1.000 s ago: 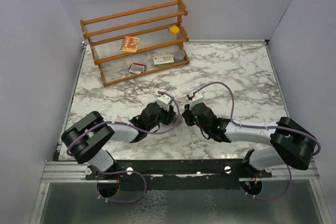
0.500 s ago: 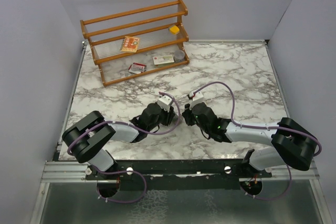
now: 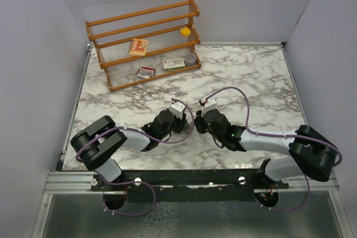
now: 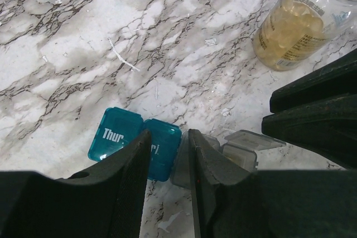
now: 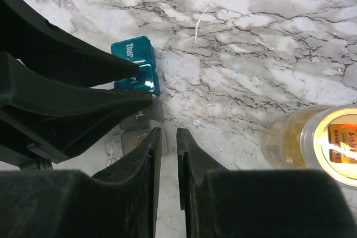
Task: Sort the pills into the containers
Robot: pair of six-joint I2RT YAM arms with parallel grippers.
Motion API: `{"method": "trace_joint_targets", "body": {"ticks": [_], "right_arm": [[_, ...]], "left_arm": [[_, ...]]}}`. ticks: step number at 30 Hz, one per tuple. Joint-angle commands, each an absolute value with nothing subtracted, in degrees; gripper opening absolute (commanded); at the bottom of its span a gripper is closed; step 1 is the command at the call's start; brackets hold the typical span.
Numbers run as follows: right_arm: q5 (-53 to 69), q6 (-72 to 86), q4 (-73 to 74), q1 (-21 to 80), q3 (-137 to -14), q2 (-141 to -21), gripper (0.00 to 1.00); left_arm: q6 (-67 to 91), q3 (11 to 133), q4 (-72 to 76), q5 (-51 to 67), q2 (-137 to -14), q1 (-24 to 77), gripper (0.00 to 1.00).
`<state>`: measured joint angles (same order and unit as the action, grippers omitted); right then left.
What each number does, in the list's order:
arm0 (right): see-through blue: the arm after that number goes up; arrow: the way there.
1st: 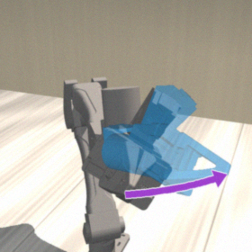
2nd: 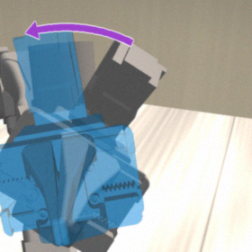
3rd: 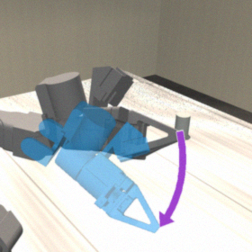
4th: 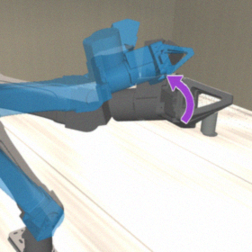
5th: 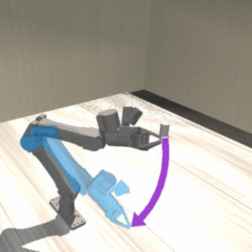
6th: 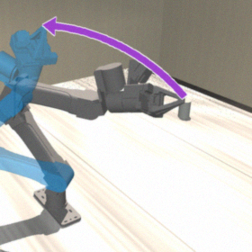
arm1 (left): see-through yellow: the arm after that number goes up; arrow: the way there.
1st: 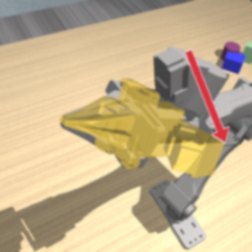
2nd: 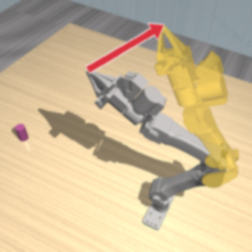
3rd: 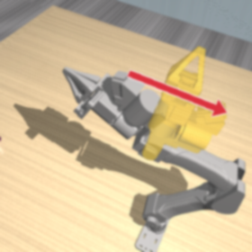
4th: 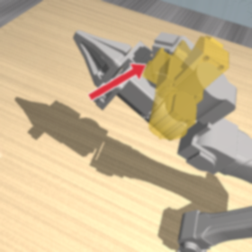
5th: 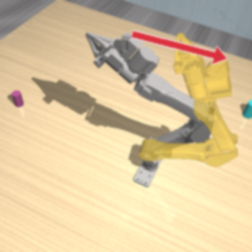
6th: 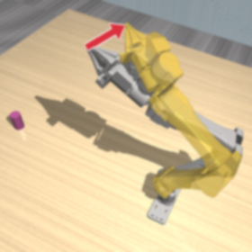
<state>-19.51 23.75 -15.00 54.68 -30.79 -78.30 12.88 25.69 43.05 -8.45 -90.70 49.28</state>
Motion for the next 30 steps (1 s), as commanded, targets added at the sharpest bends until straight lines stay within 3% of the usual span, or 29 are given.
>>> {"method": "trace_joint_targets", "body": {"ticks": [1,30], "right_arm": [[-17.67,24.6,-15.52,54.58,-30.94,-76.57,0.17],[-8.17,27.68,-20.71,54.58,-30.12,-83.24,0.11]], "left_arm": [[13.0,25.44,39.4,-8.97,-91.96,50.01,0.34],[13.89,25.05,37.76,-11.07,-91.22,50.24,0.33]]}}
